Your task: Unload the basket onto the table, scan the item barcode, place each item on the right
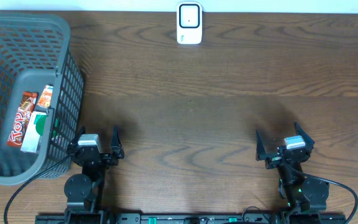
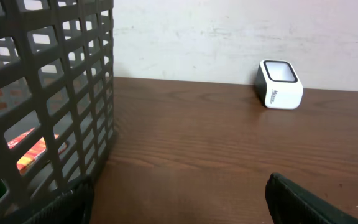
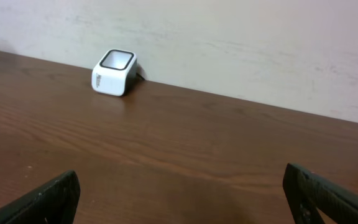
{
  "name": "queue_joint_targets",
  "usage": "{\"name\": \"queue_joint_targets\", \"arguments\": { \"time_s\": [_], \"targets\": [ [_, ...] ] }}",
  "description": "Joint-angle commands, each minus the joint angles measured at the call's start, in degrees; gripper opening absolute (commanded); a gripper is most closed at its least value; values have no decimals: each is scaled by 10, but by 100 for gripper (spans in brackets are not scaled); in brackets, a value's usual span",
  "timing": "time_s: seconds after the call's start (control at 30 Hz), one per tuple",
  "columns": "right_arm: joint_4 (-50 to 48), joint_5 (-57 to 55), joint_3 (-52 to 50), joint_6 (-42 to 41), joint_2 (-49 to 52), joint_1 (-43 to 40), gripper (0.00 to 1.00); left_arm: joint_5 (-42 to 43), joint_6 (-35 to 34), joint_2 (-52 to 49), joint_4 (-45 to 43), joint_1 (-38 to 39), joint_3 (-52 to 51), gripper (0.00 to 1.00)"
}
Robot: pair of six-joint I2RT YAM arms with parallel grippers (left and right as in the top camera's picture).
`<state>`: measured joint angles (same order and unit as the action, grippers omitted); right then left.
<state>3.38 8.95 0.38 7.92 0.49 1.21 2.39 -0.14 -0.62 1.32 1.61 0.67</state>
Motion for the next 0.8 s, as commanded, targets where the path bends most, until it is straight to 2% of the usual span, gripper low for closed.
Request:
{"name": "queue_joint_targets", "arguments": {
  "time_s": [0.0, 0.77],
  "targets": [
    [3, -5, -1, -6, -1, 4, 99, -20, 5, 4, 29, -2, -4, 87],
    [3, -5, -1, -6, 18, 4, 99, -20, 5, 4, 29, -2, -4, 87]
  ]
}}
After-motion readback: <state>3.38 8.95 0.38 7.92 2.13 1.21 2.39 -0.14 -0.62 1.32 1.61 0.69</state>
